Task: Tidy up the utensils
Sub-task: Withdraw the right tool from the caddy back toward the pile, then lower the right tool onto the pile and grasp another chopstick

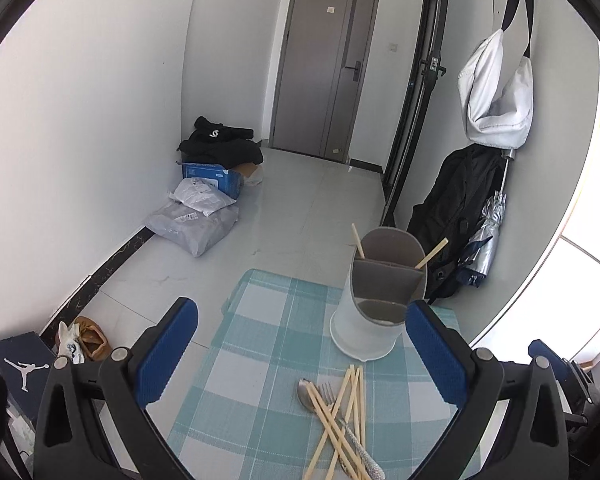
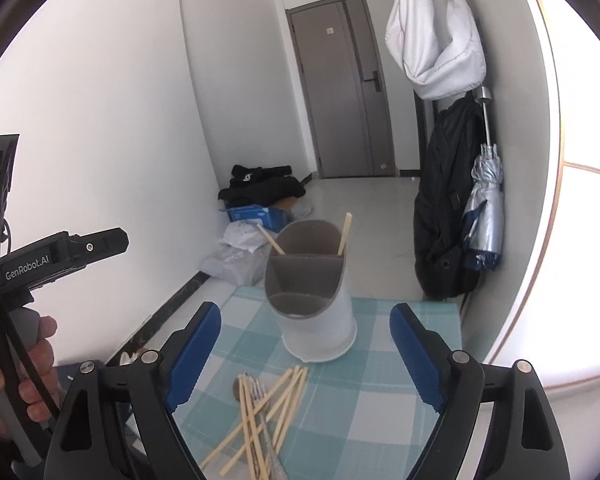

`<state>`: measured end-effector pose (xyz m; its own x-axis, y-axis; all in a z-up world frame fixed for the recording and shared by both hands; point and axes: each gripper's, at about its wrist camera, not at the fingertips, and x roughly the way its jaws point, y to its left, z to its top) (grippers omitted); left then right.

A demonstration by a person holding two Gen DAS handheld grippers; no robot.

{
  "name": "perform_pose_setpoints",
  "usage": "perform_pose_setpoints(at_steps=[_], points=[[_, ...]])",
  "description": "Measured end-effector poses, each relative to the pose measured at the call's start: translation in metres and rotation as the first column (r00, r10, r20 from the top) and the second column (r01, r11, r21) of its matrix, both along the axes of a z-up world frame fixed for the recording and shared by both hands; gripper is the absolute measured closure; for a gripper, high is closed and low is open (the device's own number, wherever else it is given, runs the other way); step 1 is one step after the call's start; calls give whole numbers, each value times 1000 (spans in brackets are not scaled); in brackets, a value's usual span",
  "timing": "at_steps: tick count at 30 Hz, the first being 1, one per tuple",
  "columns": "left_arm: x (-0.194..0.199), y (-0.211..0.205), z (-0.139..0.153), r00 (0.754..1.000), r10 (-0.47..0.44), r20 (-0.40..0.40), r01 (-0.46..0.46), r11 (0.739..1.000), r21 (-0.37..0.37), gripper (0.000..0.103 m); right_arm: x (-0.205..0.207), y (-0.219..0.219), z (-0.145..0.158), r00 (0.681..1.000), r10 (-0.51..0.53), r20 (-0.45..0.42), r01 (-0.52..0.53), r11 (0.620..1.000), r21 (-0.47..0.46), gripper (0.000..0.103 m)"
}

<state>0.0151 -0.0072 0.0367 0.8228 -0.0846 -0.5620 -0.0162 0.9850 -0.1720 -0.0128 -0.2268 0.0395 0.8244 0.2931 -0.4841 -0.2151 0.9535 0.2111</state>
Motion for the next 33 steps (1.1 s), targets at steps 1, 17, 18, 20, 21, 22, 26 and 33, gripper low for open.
perform_pose_setpoints(at_steps=[1, 17, 18, 20, 21, 22, 26, 33], points=[[-3, 1, -4, 1000, -4, -4, 4, 1000, 1, 1, -3, 2, -4, 1000, 2, -9, -2, 1000, -6, 15], [-24, 14, -89, 974, -89, -208, 67, 992, -108, 1, -13, 18, -85, 968, 35, -248, -44, 999, -30, 15], [-23, 16, -93, 973, -84, -217, 61, 992, -109, 1, -13, 19, -90, 963, 38, -266, -48, 998, -32, 15], [-21, 20, -103, 965, -92, -247, 59, 989, -137, 1, -12, 22, -100, 953, 42, -301, -55, 998, -35, 15], [-19, 21, -107, 960, -97, -264, 58, 987, -151, 1, -11, 23, -103, 948, 49, -315, -65, 997, -38, 16], [-18, 23, -109, 956, -98, -275, 56, 986, -157, 1, -10, 24, -105, 945, 53, -323, -71, 997, -43, 16], [-13, 26, -112, 951, -106, -290, 59, 984, -166, 1, -6, 28, -112, 938, 58, -343, -82, 995, -55, 17], [0, 40, -122, 934, -99, -344, 19, 973, -228, 1, 12, 37, -127, 905, 62, -421, -92, 995, -50, 25]])
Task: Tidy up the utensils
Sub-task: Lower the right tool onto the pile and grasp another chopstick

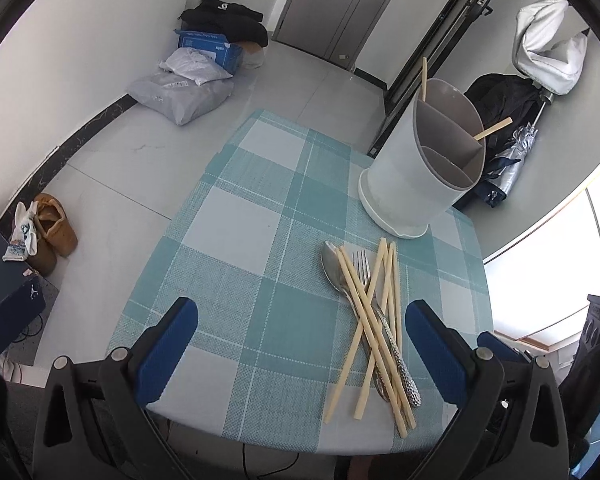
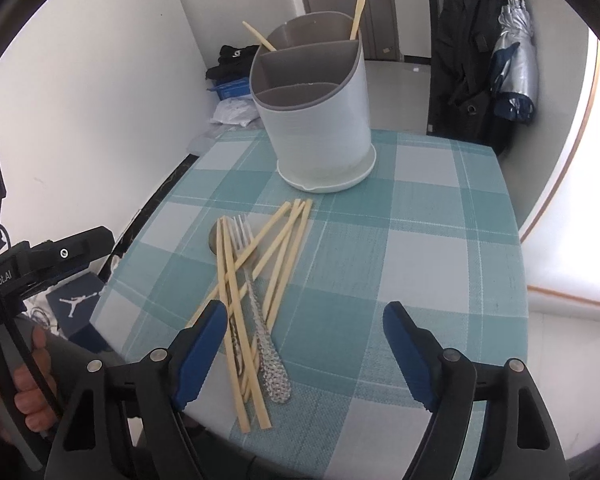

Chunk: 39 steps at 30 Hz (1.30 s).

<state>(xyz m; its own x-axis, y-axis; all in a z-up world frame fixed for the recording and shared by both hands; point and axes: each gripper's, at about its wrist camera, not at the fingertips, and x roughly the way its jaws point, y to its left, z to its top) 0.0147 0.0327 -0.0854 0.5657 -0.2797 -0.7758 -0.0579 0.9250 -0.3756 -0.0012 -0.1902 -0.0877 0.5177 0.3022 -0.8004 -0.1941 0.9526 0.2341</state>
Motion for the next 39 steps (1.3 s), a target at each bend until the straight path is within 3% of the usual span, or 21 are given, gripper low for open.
perform_pose_setpoints(at_steps=[5, 7, 10, 16, 26, 39], points=[[9, 17, -1, 999, 30, -32, -31, 999, -37, 1, 20, 24, -9, 992, 95, -80, -96, 995, -7, 50], [13, 27, 0, 998, 42, -36, -45, 996, -81, 1, 28, 36, -10, 987, 134, -87, -136, 990, -22, 52], [17, 36, 2, 998, 53, -38, -56, 994, -92, 1, 41, 57, -11, 979, 185, -79, -190, 980, -51, 55], [17, 47, 4, 995, 90, -32, -93, 991, -96, 1, 67, 91, -27, 965, 233, -123, -246, 964, -98, 80], [20, 61, 5, 991, 131, -36, -134, 984, -118, 1, 70, 107, -35, 955, 266, -135, -289, 935, -203, 89], [22, 55, -2, 989, 128, -71, -135, 986, -94, 1, 66, 88, -28, 964, 231, -130, -247, 961, -127, 97]])
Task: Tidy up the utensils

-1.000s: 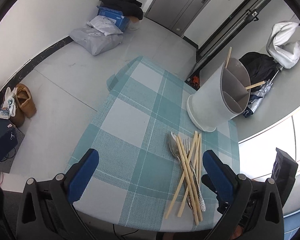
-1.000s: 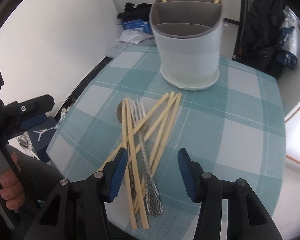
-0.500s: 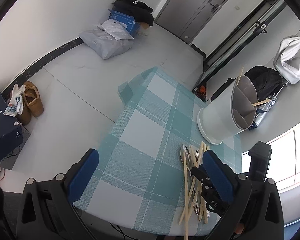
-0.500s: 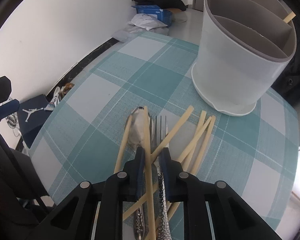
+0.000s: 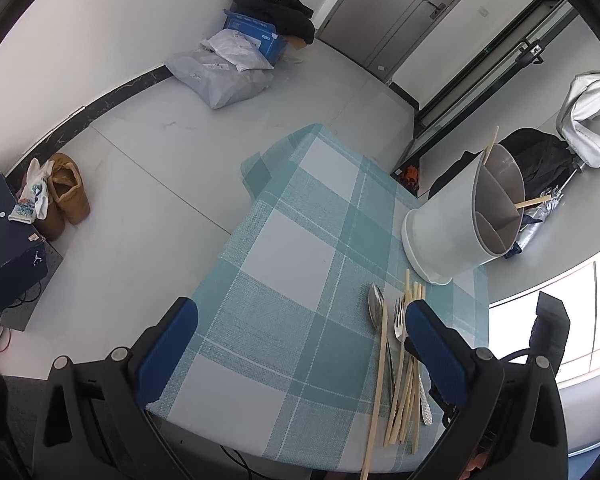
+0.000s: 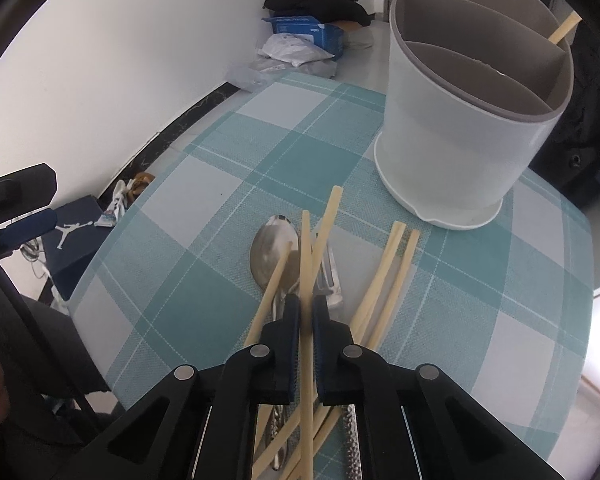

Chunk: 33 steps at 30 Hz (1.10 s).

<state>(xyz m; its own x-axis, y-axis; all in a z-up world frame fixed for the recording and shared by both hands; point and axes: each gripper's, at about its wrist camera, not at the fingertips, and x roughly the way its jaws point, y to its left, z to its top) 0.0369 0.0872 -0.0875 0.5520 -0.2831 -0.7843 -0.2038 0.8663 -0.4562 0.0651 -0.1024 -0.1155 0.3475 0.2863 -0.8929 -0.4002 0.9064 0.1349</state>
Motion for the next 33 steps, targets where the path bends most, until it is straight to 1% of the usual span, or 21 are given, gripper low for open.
perform_pose_setpoints(at_steps=[2, 4, 8, 11, 14, 18, 19, 22, 24, 26, 28, 30, 31, 32, 33], points=[[0, -3, 0, 1000, -6, 1, 6, 1000, 12, 1, 2, -7, -2, 1000, -28, -10, 29, 1000, 9, 97], [0, -5, -1, 1000, -10, -4, 10, 1000, 24, 1, 1, -18, -1, 998, -54, -26, 55, 998, 43, 97], [1, -10, -3, 1000, -21, -15, 21, 1000, 20, 1, -3, -39, 1, 993, -102, -60, 107, 991, 81, 97], [2, -16, -2, 999, -29, -17, 29, 999, 33, 1, -7, -46, 0, 992, -104, -64, 107, 993, 48, 97], [2, -20, -3, 999, -38, -23, 39, 998, 41, 1, -5, -52, -7, 990, -103, -94, 102, 995, -9, 97], [3, -24, -5, 998, -51, -34, 53, 997, 59, 1, -4, -58, -9, 992, -69, -102, 60, 995, -85, 97], [3, -24, -6, 998, -53, -36, 55, 997, 55, 1, -3, -60, -10, 992, -64, -109, 54, 995, -88, 94], [4, -25, -8, 997, -56, -46, 59, 997, 53, 1, 4, -63, -14, 991, -51, -124, 38, 994, -105, 94], [5, -27, -11, 996, -63, -55, 67, 995, 70, 1, 7, -63, -16, 992, -32, -119, 19, 994, -105, 94], [7, -33, -12, 995, -79, -57, 84, 993, 87, 1, 16, -58, -16, 995, -19, -96, 9, 994, -109, 86], [6, -39, -13, 994, -103, -41, 107, 988, 114, 1, 21, -52, -17, 997, 2, -76, -11, 993, -120, 80], [6, -50, -14, 990, -135, -42, 140, 973, 184, 1, 21, -44, -17, 998, 24, -49, -31, 990, -134, 79], [7, -55, -15, 986, -157, -47, 163, 963, 214, 1, 22, -41, -16, 999, 32, -42, -37, 991, -128, 81], [7, -61, -17, 983, -177, -58, 185, 955, 233, 1, 21, -41, -18, 999, 35, -42, -39, 993, -112, 86], [8, -65, -20, 979, -192, -67, 202, 951, 234, 1, 22, -41, -18, 999, 33, -37, -37, 994, -99, 90]])
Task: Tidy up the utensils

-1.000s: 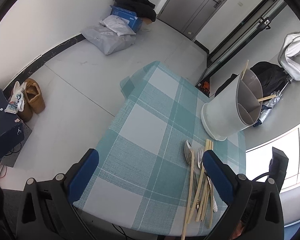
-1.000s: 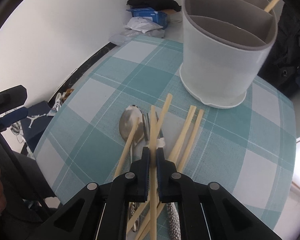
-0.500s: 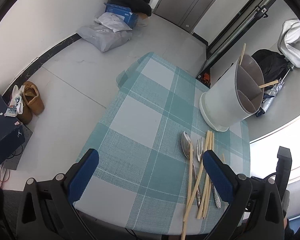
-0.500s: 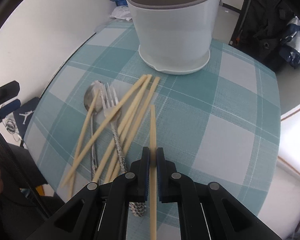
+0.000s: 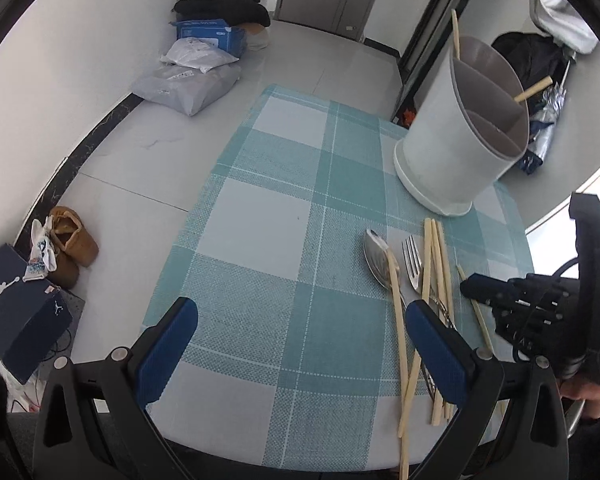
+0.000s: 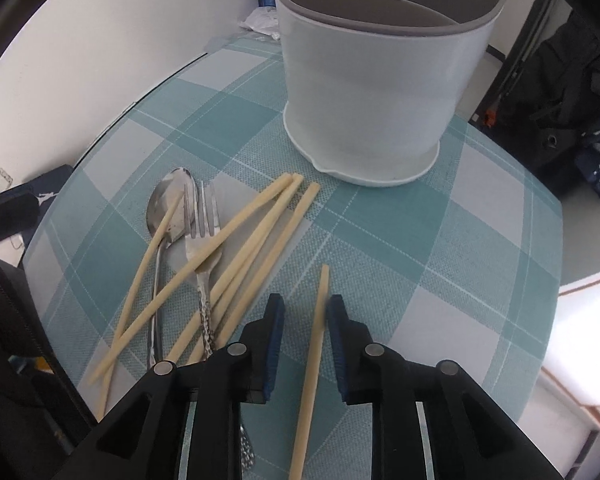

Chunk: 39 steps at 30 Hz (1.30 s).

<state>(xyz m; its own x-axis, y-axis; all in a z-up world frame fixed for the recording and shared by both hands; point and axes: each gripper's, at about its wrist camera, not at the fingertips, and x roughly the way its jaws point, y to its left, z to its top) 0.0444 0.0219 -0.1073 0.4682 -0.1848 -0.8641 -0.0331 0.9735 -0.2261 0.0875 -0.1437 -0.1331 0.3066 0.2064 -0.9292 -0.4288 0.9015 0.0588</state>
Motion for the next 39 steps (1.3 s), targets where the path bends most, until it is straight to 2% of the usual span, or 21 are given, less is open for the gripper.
perform_pose_setpoints(at_steps=[1, 3, 6, 10, 13, 16, 18, 24, 29, 31, 34, 37, 39], points=[[1, -2, -2, 1000, -9, -9, 9, 1000, -5, 1, 1, -2, 0, 1000, -5, 2, 5, 1000, 14, 98], [3, -7, -7, 999, -17, -34, 17, 1000, -4, 1, 7, -10, 1, 999, -42, -18, 44, 996, 79, 98], [8, -20, -15, 997, -38, -68, 40, 999, 37, 1, 14, -34, 6, 991, -126, -32, 130, 977, 168, 98], [12, -37, -21, 991, -87, -97, 101, 983, 150, 1, 25, -74, 16, 964, -258, -70, 267, 908, 323, 98], [15, -40, -28, 988, -87, -127, 109, 978, 179, 1, 26, -102, 20, 938, -323, -122, 344, 836, 427, 98], [16, -38, -37, 984, -59, -166, 93, 974, 205, 1, 25, -116, 26, 933, -334, -135, 357, 806, 472, 98], [16, -39, -35, 986, -63, -157, 98, 969, 225, 1, 26, -123, 29, 931, -337, -141, 360, 788, 499, 98], [20, -35, -36, 987, -37, -156, 71, 973, 220, 1, 22, -147, 38, 924, -354, -142, 368, 731, 574, 98], [27, -38, -38, 986, -42, -162, 78, 971, 227, 2, 20, -144, 44, 928, -346, -135, 355, 720, 596, 98], [31, -38, -38, 985, -52, -166, 89, 971, 221, 6, 18, -142, 45, 931, -343, -123, 347, 728, 591, 98], [34, -43, -35, 983, -68, -171, 105, 970, 219, 18, 18, -140, 46, 933, -339, -117, 340, 732, 590, 98], [35, -48, -34, 979, -91, -183, 132, 966, 222, 31, 17, -139, 47, 937, -334, -103, 328, 736, 592, 98], [35, -49, -33, 977, -102, -188, 142, 966, 214, 43, 16, -138, 48, 939, -333, -88, 319, 744, 587, 98]])
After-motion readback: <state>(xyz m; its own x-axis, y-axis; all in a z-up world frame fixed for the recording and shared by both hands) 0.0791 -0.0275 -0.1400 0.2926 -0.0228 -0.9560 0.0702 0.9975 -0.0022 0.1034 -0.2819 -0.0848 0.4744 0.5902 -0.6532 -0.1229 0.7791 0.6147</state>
